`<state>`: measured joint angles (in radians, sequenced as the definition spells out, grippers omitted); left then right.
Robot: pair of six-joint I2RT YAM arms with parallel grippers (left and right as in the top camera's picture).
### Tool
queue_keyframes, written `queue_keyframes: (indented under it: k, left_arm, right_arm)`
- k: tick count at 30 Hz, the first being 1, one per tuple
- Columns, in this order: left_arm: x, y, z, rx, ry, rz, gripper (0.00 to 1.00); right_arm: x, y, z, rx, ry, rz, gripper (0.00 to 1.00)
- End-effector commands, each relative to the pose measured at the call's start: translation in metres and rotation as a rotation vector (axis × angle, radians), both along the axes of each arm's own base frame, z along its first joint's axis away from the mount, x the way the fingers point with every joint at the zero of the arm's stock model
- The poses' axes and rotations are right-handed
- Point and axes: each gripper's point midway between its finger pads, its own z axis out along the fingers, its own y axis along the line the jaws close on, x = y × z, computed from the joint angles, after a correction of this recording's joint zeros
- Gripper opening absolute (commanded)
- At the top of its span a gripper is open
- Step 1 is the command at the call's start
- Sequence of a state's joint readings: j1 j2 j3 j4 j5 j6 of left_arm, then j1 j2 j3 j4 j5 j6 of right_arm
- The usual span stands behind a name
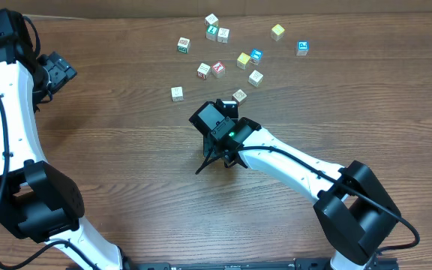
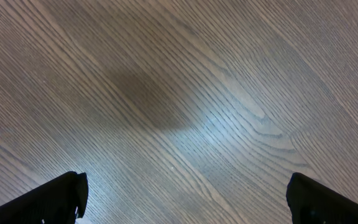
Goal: Form a tower
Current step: 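Lower the '1' block onto the blue 'D' block with the right gripper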
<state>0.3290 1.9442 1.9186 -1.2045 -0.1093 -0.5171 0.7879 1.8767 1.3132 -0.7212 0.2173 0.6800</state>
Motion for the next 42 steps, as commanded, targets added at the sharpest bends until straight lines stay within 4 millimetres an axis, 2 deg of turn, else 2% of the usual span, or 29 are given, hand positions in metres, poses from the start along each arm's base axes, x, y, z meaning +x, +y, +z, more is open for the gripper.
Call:
queue_keyframes:
  k: [1, 10, 20, 42]
  left_arm:
    - [0.0003, 0.0, 0.0014, 0.008, -0.001, -0.005, 0.99]
    - [0.0003, 0.0, 0.0014, 0.008, -0.001, -0.005, 1.0]
    - [0.0004, -0.0003, 0.0014, 0.008, -0.001, -0.006, 1.0]
    - [0.0003, -0.0002, 0.0014, 0.008, -0.001, -0.006, 1.0]
  right_arm:
    - [-0.0007, -0.0033, -0.0026, -0.019, -0.007, 0.001, 0.31]
    - [-0.0003, -0.0028, -0.0024, -0.017, -0.009, 0.001, 0.36]
    - [0.0019, -0.0006, -0.0012, -0.007, -0.019, -0.001, 0.28]
    - [0.0013, -0.0013, -0.0015, -0.006, -0.016, -0.009, 0.28]
